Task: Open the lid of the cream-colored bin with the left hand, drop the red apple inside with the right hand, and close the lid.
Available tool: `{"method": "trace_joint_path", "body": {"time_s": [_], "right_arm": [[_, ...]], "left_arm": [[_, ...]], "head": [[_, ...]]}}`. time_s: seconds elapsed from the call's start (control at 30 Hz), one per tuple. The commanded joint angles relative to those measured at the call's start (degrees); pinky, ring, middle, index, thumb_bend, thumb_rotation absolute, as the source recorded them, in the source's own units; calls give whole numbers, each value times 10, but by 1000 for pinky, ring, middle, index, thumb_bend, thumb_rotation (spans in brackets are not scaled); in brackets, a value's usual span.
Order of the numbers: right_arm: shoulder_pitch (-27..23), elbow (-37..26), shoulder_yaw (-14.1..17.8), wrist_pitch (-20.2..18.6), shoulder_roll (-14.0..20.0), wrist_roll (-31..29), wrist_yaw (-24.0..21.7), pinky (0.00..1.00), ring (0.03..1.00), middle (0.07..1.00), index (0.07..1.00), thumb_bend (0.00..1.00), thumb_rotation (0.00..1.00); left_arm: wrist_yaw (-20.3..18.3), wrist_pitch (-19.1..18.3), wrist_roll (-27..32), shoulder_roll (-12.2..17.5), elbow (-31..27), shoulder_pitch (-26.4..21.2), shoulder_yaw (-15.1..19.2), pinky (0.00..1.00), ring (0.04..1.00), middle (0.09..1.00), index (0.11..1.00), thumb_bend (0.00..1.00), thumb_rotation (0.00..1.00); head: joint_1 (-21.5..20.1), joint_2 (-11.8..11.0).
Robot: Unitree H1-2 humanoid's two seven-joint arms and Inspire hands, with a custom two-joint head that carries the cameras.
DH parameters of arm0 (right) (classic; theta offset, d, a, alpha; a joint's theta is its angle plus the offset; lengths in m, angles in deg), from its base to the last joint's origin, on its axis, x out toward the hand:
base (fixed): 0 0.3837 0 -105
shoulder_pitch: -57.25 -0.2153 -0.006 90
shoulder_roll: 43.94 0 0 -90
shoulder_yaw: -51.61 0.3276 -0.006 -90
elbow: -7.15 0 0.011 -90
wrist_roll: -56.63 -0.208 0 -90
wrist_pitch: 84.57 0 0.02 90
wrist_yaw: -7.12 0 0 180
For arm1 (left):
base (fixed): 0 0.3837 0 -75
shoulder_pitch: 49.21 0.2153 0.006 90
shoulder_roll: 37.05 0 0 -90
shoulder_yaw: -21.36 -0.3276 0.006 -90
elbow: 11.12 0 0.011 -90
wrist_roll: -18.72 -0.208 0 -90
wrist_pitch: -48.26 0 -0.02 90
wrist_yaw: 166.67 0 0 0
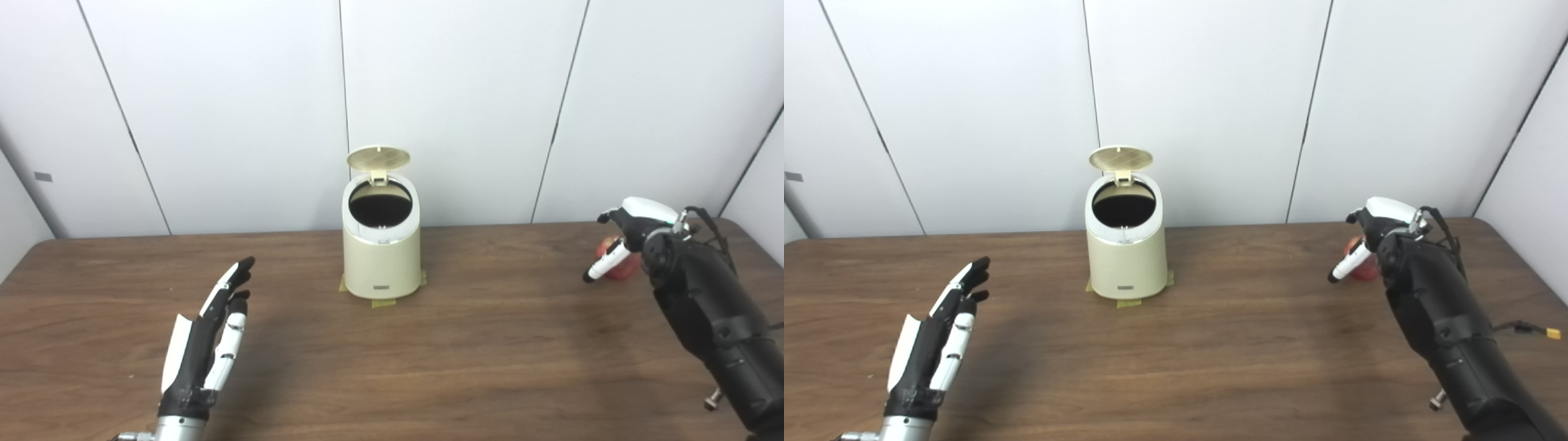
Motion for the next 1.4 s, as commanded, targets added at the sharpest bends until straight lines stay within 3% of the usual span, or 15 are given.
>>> {"method": "trace_joint_path", "body": {"time_s": [0.0, 0.23, 0.37, 0.57, 0.77, 0.9, 1.03, 1.07, 1.1, 1.17, 1.2, 1.27, 1.37], "right_arm": [[-48, 13, -7, 2, 15, -6, 14, 610, 869, 951, 876, 939, 234], [-71, 69, -48, 13, 19, -24, 20, 684, 931, 939, 871, 935, 247], [-80, 88, -60, 15, 20, -41, 16, 586, 837, 928, 873, 903, 224], [-92, 94, -75, 9, 20, -63, -11, 578, 817, 927, 864, 906, 212], [-96, 101, -87, 16, 22, -78, -18, 592, 756, 856, 866, 909, 225], [-99, 113, -77, 12, 19, -103, -20, 534, 689, 802, 865, 852, 116], [-94, 109, -98, 38, 29, -100, -13, 562, 677, 773, 821, 806, 58], [-94, 109, -104, 43, 31, -94, -7, 568, 675, 768, 815, 798, 49], [-95, 115, -114, 46, 31, -83, 6, 498, 605, 716, 789, 780, 25], [-98, 123, -132, 32, 26, -59, 34, 322, 425, 533, 704, 612, 5], [-99, 128, -137, 23, 23, -50, 50, 291, 393, 508, 685, 591, 2], [-102, 143, -141, 6, 12, -36, 83, 245, 342, 486, 531, 544, 0], [-93, 149, -125, 28, 3, -45, 158, 208, 311, 479, 494, 532, 0]], "left_arm": [[3, 16, -2, -8, -2, 16, -2, 847, 910, 924, 907, 176, 938], [2, 18, 0, -8, -5, 17, -2, 836, 907, 924, 907, 164, 937], [0, 15, 6, -8, -3, 18, -1, 836, 903, 921, 900, 178, 925], [-1, 17, 4, -8, -4, 20, -2, 843, 906, 916, 896, 173, 911], [-2, 19, 12, -8, 0, 18, -2, 852, 911, 922, 900, 188, 917], [1, 15, 5, -10, -4, 19, -2, 834, 905, 917, 894, 187, 927], [-4, 13, 19, -11, -7, 22, -2, 840, 908, 922, 899, 187, 904], [-5, 13, 21, -11, -8, 22, -2, 841, 909, 922, 899, 187, 902], [-5, 16, 23, -11, -7, 22, -2, 842, 910, 922, 899, 193, 901], [-4, 18, 26, -12, -6, 20, -1, 835, 910, 924, 906, 199, 923], [-3, 18, 27, -12, -6, 20, 0, 834, 909, 925, 907, 200, 932], [-2, 13, 27, -14, -9, 18, 2, 825, 906, 926, 909, 201, 954], [-3, 8, 30, -14, -13, 16, 5, 815, 905, 931, 913, 196, 977]], "head": [[0, 1], [3, 2], [3, 2], [4, 2], [7, -1], [8, -1], [9, 1], [8, 1], [8, 1], [10, 3], [10, 2], [10, 1], [9, 0]]}}
